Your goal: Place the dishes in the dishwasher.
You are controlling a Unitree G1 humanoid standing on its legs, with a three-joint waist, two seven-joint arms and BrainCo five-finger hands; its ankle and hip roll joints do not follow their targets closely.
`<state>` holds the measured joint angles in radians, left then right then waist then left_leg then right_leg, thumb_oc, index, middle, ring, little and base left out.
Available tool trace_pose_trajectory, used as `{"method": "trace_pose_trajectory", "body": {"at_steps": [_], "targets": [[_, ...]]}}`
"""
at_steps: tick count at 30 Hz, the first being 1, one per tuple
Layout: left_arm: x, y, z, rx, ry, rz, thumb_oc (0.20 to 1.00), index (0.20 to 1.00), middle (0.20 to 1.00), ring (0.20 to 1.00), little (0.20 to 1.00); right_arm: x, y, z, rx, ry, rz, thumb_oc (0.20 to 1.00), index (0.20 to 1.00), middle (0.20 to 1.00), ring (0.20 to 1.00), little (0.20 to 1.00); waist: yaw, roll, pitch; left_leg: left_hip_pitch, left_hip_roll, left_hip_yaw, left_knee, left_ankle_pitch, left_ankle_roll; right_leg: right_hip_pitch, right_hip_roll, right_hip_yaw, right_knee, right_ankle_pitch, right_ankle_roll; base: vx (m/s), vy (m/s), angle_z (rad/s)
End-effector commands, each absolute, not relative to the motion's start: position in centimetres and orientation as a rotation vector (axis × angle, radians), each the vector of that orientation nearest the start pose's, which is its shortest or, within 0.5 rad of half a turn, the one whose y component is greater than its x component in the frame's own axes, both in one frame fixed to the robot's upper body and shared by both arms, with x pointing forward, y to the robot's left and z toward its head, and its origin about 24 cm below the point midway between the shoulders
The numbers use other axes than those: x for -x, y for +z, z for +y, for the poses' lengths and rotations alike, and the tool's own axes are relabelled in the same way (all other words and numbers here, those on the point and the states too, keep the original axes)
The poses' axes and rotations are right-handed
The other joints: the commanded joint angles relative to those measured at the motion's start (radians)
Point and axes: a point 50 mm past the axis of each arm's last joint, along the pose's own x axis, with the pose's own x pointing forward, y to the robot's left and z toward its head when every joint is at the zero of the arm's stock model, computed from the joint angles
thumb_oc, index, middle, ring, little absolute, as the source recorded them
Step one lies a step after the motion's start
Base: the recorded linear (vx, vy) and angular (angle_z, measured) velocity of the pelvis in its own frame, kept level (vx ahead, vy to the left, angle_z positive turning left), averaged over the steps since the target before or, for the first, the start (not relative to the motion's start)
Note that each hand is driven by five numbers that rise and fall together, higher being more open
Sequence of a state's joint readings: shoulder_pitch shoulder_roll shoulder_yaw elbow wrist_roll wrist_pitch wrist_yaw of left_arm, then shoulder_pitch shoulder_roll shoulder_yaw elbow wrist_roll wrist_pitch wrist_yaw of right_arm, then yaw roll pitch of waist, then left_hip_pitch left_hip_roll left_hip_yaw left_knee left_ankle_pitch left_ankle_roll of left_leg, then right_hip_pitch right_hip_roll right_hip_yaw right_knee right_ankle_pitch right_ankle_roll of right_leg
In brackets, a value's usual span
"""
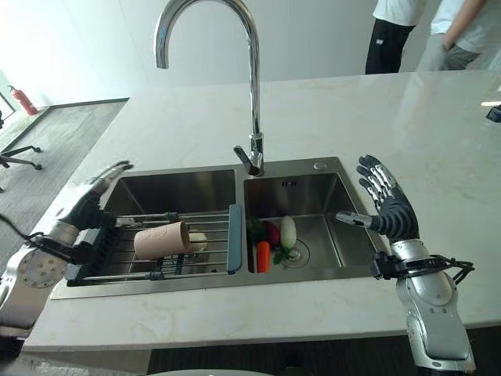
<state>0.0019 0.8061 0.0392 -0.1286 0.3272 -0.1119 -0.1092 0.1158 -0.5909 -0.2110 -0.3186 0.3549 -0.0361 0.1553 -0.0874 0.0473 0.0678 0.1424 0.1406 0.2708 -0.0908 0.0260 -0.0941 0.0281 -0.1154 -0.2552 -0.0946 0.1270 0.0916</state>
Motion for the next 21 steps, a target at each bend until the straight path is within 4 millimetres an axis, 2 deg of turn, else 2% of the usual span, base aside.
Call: {"method": "trace_pose_trajectory", "body": {"at_steps": [1,8,16,21], "targets": [[-26.6,16.3,27.6,-1.159,-0.139,-0.163,1.0,1.0,1.0,1.0,1.0,-22.8,17.8,-25.2,0.343,0.134,-0.444,1.0,1.0,1.0,1.0,1.0,-0.019,-0.007,0.013,0.017,0.024,0.001,0.004,-0.089,-0.009,0.102,-0.063,0.0,0.007,-0.15,0.103,0.02,0.019,-0.08],[-27.0,12.7,28.9,-1.086,-0.212,0.055,1.0,1.0,1.0,1.0,1.0,-22.9,18.0,-25.4,0.371,0.167,-0.455,1.0,1.0,1.0,1.0,1.0,-0.037,-0.002,0.012,0.03,0.026,0.023,0.004,-0.093,-0.005,0.103,-0.059,0.023,0.007,-0.153,0.104,0.03,0.005,-0.1],[-26.8,10.0,30.2,-1.069,-0.172,0.168,1.0,1.0,1.0,1.0,1.0,-23.0,17.8,-25.4,0.381,0.169,-0.449,1.0,1.0,1.0,1.0,1.0,-0.045,-0.002,0.011,0.042,0.026,0.038,0.004,-0.095,-0.003,0.107,-0.055,0.034,0.007,-0.151,0.104,0.02,-0.002,-0.06],[-26.6,9.1,30.6,-1.054,-0.15,0.198,1.0,1.0,1.0,1.0,1.0,-22.9,17.8,-25.5,0.385,0.171,-0.447,1.0,1.0,1.0,1.0,1.0,-0.049,-0.004,0.011,0.046,0.026,0.041,0.004,-0.096,-0.003,0.109,-0.053,0.039,0.007,-0.152,0.103,0.02,0.0,-0.04]]}}
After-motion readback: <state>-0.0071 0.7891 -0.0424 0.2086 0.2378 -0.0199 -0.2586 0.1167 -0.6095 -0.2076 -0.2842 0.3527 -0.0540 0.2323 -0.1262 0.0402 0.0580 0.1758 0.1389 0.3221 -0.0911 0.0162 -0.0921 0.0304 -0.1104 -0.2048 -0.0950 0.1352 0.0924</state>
